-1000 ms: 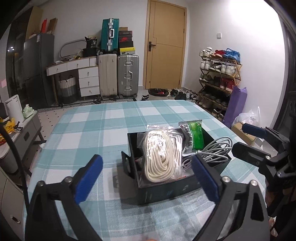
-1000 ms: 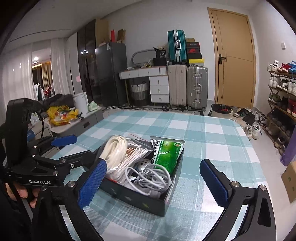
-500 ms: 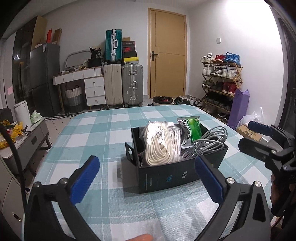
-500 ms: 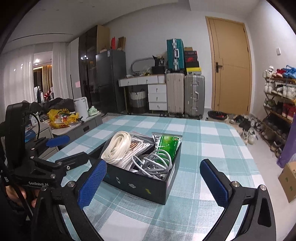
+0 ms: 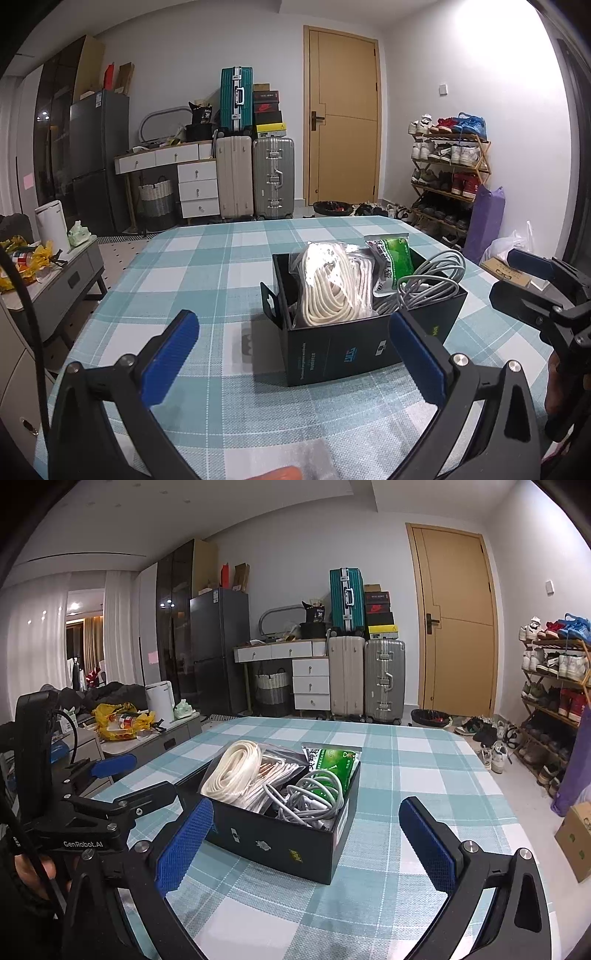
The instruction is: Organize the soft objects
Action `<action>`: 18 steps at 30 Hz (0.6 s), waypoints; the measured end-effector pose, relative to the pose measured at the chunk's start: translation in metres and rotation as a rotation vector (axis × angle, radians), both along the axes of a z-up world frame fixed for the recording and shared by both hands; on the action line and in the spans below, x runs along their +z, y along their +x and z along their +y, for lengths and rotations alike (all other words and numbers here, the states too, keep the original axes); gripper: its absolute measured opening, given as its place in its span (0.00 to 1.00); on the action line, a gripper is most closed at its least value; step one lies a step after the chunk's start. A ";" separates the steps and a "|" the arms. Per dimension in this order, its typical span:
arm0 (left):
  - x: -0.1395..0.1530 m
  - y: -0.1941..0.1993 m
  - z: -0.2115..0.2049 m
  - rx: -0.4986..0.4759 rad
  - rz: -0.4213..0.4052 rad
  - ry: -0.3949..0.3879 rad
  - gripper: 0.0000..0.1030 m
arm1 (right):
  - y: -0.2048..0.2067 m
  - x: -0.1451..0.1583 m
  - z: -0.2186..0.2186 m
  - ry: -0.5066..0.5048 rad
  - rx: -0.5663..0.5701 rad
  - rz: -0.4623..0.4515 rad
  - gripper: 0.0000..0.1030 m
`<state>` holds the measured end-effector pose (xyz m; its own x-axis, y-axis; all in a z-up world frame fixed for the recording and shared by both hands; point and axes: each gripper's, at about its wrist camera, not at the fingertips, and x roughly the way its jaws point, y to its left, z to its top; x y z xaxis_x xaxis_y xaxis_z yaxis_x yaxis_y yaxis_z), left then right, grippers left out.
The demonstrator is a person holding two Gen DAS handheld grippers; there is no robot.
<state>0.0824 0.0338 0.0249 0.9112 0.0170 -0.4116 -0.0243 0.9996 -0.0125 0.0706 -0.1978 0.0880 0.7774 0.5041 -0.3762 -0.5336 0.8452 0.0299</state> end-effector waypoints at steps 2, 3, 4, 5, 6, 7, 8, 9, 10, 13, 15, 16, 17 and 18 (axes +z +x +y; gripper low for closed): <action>0.000 0.000 0.000 -0.003 -0.001 -0.001 1.00 | 0.000 -0.001 0.000 -0.005 -0.001 -0.002 0.99; -0.001 0.000 -0.001 -0.004 -0.001 0.000 1.00 | -0.001 -0.001 0.000 -0.006 -0.003 -0.001 0.99; -0.001 0.000 -0.001 -0.003 0.000 0.003 1.00 | -0.001 -0.002 0.000 -0.008 -0.004 0.001 0.99; -0.001 0.000 -0.002 -0.005 0.000 0.006 1.00 | -0.001 -0.003 0.001 -0.008 -0.004 0.002 0.99; -0.001 -0.001 -0.003 -0.006 -0.001 0.007 1.00 | -0.001 -0.004 0.000 -0.007 -0.003 0.004 0.99; -0.001 -0.001 -0.003 -0.006 -0.003 0.008 1.00 | -0.001 -0.005 0.000 -0.007 -0.001 0.005 0.99; -0.001 -0.001 -0.002 -0.006 -0.003 0.007 1.00 | -0.001 -0.007 0.000 -0.009 0.000 0.007 0.99; -0.001 -0.001 -0.002 -0.005 -0.002 0.006 1.00 | -0.001 -0.007 0.001 -0.012 0.000 0.009 0.99; -0.001 -0.001 -0.002 -0.003 -0.002 0.005 1.00 | 0.000 -0.007 0.002 -0.014 0.000 0.012 0.99; 0.000 -0.002 -0.003 -0.005 -0.007 0.003 1.00 | 0.000 -0.007 0.002 -0.012 0.001 0.008 0.99; 0.000 -0.002 -0.004 -0.003 -0.006 0.011 1.00 | 0.000 -0.007 0.002 -0.010 0.003 0.008 0.99; 0.000 -0.003 -0.005 -0.004 -0.006 0.013 1.00 | 0.000 -0.007 0.002 -0.012 0.002 0.008 0.99; 0.000 -0.002 -0.005 -0.005 -0.007 0.014 1.00 | 0.000 -0.007 0.001 -0.012 0.001 0.008 0.99; 0.001 -0.002 -0.004 -0.005 -0.007 0.014 1.00 | 0.000 -0.007 0.002 -0.013 0.000 0.007 0.99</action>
